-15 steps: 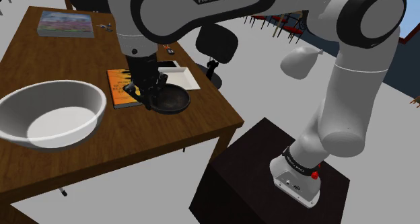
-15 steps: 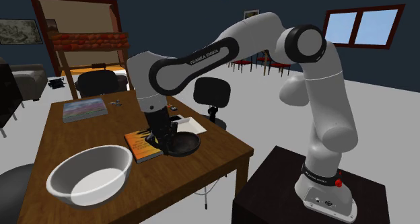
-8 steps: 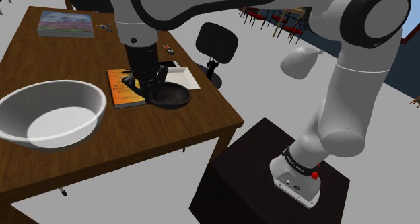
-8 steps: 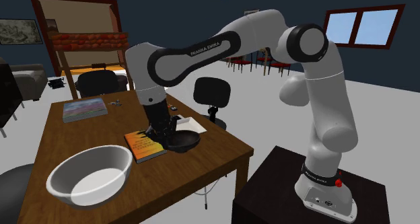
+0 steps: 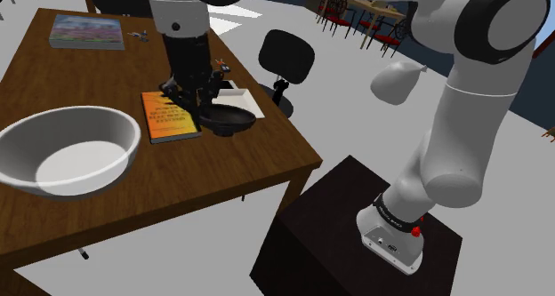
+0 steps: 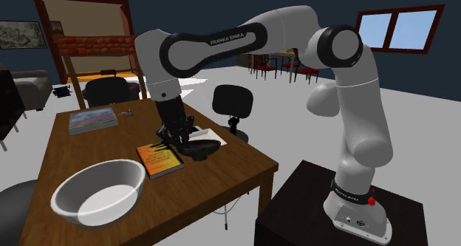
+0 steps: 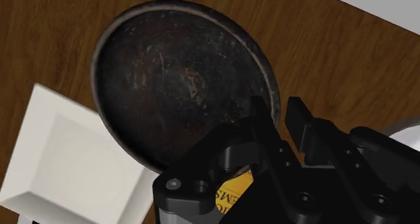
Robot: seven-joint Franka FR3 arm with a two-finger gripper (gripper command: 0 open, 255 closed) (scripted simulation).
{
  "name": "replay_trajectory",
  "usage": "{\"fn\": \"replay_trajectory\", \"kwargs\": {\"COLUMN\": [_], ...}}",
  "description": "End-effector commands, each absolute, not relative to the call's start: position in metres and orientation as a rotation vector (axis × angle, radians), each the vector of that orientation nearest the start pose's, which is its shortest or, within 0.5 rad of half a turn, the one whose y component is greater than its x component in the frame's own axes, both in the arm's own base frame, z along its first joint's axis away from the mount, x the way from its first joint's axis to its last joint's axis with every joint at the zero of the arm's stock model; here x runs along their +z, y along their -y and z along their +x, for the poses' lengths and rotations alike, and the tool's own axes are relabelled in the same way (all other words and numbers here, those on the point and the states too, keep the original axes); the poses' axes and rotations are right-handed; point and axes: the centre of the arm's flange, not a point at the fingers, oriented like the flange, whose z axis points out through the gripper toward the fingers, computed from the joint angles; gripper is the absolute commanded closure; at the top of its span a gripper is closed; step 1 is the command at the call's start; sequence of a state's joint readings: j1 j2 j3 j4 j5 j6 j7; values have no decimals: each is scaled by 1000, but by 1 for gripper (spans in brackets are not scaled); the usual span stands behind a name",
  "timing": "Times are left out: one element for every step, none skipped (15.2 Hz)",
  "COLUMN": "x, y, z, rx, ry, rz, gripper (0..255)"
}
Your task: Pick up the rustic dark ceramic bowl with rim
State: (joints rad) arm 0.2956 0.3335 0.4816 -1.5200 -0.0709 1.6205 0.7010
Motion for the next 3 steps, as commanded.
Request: {"fn": "replay_trajectory", "kwargs": {"x": [483,484,484], "y": [-410,-410,-410], "z": [479,479,479], "rx": [321,321,321], "ry": [126,126,126], "rz": [-3192,-3192,-3192], "gripper": [255,255,255]}}
